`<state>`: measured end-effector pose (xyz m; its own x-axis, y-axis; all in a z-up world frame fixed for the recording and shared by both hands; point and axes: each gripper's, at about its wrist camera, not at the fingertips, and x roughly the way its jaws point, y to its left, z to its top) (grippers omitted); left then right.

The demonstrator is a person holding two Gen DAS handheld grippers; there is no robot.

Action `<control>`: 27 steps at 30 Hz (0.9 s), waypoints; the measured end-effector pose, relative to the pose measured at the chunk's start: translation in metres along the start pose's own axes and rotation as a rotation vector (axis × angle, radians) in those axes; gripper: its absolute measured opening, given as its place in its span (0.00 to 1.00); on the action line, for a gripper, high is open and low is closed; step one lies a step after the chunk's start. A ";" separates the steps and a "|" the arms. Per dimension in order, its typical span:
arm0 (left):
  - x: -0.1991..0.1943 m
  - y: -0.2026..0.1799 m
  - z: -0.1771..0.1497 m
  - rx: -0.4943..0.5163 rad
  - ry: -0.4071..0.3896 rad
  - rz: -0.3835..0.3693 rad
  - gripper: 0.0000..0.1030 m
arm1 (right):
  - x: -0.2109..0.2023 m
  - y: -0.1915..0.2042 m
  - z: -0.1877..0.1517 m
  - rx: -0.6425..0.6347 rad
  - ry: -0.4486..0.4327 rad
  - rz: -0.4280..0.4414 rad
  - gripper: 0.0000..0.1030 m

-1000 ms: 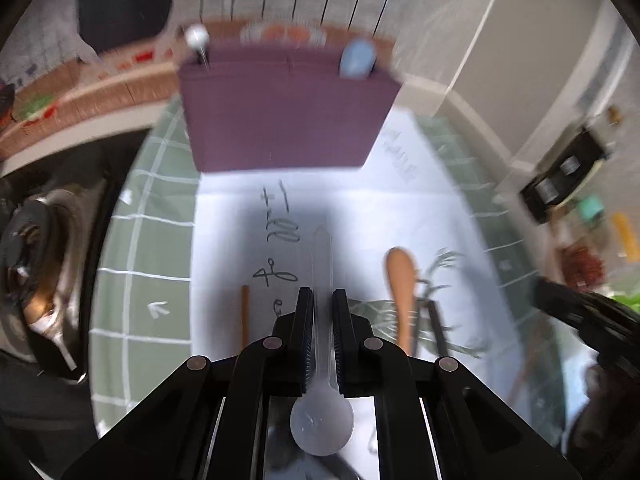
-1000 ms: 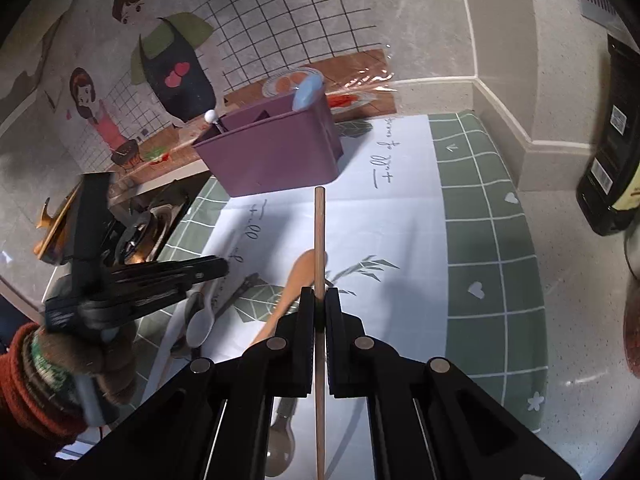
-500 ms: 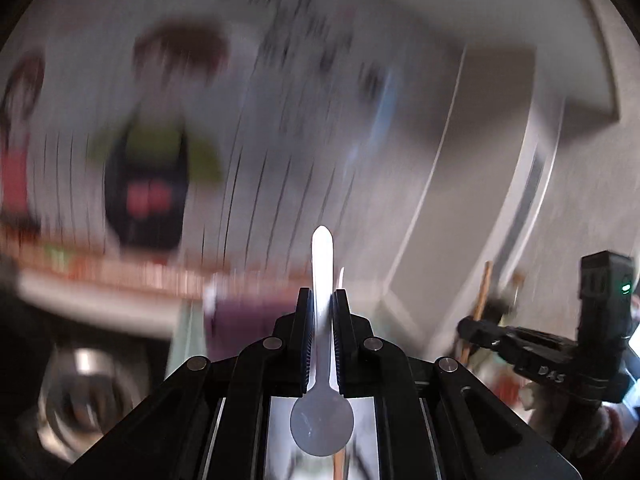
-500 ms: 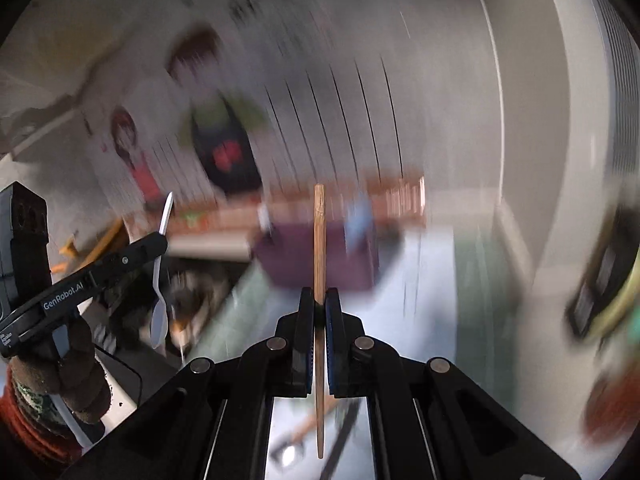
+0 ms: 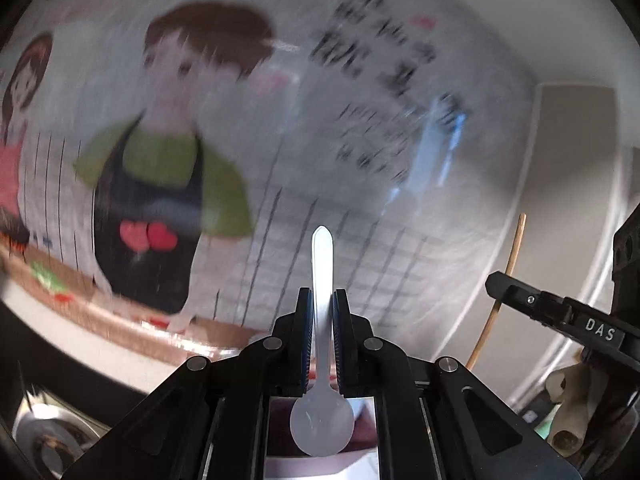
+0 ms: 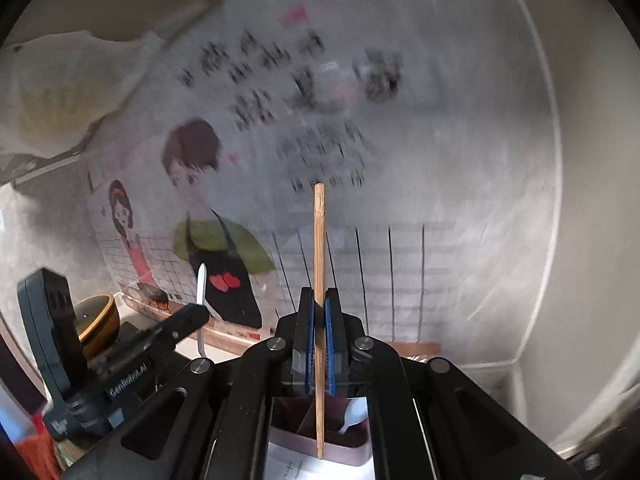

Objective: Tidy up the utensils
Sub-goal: 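Lift both utensils and drop them into the purple holder, opening both tools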

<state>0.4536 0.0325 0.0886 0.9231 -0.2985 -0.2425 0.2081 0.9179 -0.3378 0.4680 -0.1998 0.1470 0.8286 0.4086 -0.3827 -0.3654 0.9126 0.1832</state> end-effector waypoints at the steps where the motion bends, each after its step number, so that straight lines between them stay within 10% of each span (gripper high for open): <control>1: 0.010 0.007 -0.005 -0.015 0.017 0.009 0.09 | 0.008 -0.004 -0.003 0.006 0.014 0.002 0.05; 27: 0.082 0.037 -0.085 -0.020 0.155 0.094 0.10 | 0.110 -0.030 -0.091 0.004 0.190 -0.008 0.05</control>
<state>0.5094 0.0193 -0.0214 0.8771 -0.2493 -0.4104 0.1150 0.9388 -0.3247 0.5321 -0.1813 0.0169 0.7364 0.3963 -0.5483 -0.3569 0.9161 0.1828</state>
